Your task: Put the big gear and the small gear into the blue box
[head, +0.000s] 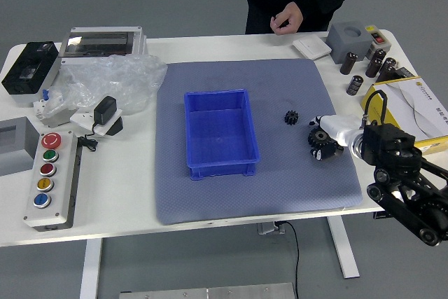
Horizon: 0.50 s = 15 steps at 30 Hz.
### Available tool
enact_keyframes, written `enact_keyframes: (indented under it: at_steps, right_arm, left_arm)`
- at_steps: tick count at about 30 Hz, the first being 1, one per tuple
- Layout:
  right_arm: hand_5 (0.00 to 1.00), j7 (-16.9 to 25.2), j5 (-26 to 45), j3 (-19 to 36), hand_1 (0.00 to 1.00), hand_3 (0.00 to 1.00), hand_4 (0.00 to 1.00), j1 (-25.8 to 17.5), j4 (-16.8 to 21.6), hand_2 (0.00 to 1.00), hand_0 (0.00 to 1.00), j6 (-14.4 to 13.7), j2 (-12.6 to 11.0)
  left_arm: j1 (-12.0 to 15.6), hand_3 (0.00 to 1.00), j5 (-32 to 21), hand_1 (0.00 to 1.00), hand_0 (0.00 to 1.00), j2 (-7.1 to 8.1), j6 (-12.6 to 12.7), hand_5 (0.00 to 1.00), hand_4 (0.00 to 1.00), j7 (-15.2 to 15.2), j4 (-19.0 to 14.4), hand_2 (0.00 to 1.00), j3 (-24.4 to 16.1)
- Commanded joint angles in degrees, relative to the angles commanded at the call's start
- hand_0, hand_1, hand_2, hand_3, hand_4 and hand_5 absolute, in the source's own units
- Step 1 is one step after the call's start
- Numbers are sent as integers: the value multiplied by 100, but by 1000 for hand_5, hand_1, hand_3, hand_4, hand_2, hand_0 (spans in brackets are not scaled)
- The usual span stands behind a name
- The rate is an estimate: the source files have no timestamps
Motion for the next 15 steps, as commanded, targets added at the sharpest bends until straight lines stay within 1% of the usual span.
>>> enact_keyframes:
  at_steps: [1,6,7,12,13,15]
  right_arm:
    - [302,2,-15,-8,689,721,670,0,-4,707,673,-8,1]
    - [302,10,-126,-48,689,721,670,-11,-15,707,673,-48,7]
    - [293,12,-146,-57,635,658,654,-14,-16,670,591,-51,7]
    - [293,11,-255,-105,635,658,654,-17,-34,670,591,-66,-1]
    - [280,11,-278,-115,597,639,639,-17,-38,638,523,-73,-4]
    - [280,9,-329,-129,597,639,639,-16,-47,638,523,-90,-7]
  left_arm:
    - [1,853,-1,833,807,0,0,256,683,0,0,830,2]
    - [4,853,-1,833,807,1,-1,256,683,0,0,830,9]
    - [5,853,0,832,807,2,-1,257,683,0,0,829,10]
    - [7,853,3,832,807,5,-2,257,683,0,0,829,14]
    - [7,852,4,833,807,5,-2,256,683,0,0,828,15]
    - [7,852,6,833,807,4,-2,256,683,1,0,828,15]
